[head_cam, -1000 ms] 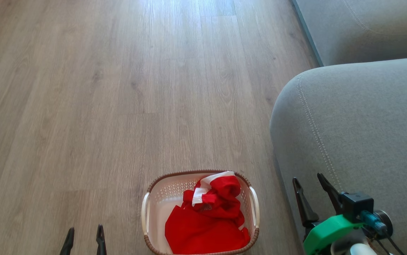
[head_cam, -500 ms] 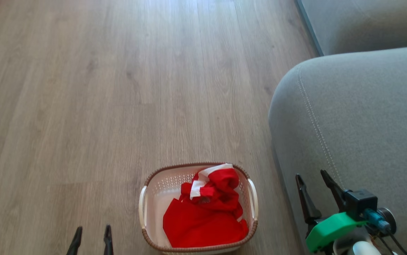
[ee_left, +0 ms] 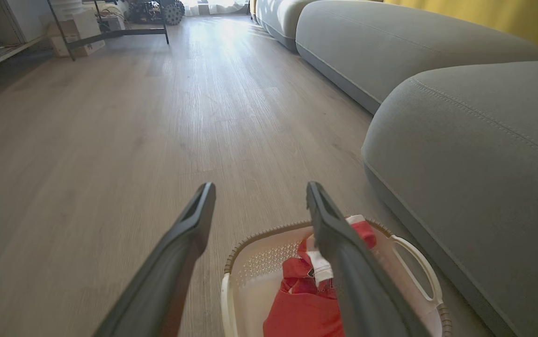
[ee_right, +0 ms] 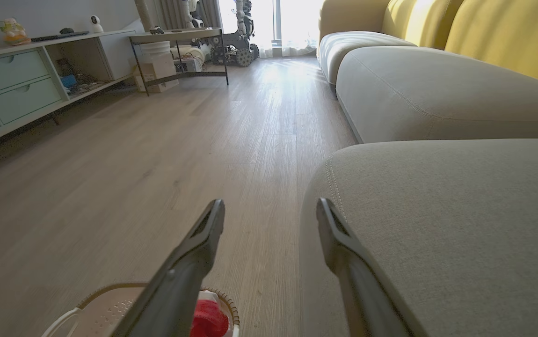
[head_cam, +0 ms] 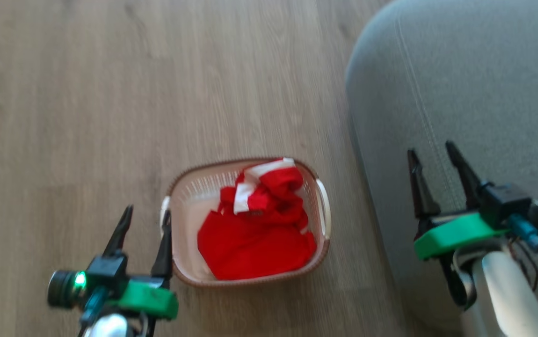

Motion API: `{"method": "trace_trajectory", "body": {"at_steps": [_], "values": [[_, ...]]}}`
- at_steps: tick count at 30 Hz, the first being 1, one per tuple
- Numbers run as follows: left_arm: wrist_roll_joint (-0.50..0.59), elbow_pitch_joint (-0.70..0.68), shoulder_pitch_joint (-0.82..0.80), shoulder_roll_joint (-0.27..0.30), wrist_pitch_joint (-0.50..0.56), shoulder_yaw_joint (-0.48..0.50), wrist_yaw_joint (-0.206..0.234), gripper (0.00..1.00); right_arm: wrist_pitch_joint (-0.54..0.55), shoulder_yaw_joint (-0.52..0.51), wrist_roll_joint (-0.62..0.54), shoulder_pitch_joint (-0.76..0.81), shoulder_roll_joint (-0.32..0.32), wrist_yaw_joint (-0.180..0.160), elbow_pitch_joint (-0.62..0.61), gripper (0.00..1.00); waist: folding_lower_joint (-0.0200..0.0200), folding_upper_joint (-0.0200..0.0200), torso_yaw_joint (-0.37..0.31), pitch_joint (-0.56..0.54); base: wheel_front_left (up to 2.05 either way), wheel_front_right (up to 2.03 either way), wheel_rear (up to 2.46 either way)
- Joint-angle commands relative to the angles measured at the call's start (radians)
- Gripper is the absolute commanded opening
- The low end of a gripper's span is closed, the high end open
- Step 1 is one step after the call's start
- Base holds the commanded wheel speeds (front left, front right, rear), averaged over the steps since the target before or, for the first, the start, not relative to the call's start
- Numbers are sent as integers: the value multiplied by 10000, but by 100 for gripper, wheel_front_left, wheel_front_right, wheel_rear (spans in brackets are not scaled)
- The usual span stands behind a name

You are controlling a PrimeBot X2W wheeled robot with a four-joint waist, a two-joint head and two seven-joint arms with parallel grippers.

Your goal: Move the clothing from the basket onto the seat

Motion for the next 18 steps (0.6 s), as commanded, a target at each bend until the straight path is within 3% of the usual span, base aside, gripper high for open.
{"method": "trace_trajectory", "body": {"at_steps": [1,18], "values": [[106,-171,-331,132,-124,212,-29,100,-93,151,-83,-292,24,-4,-378,100,0,0,-435,854,0,0,0],[1393,4340,-4426,483,-102,-1595,-735,100,-93,128,241,-1481,24,-4,-2537,100,0,0,-1903,3838,0,0,0]]}}
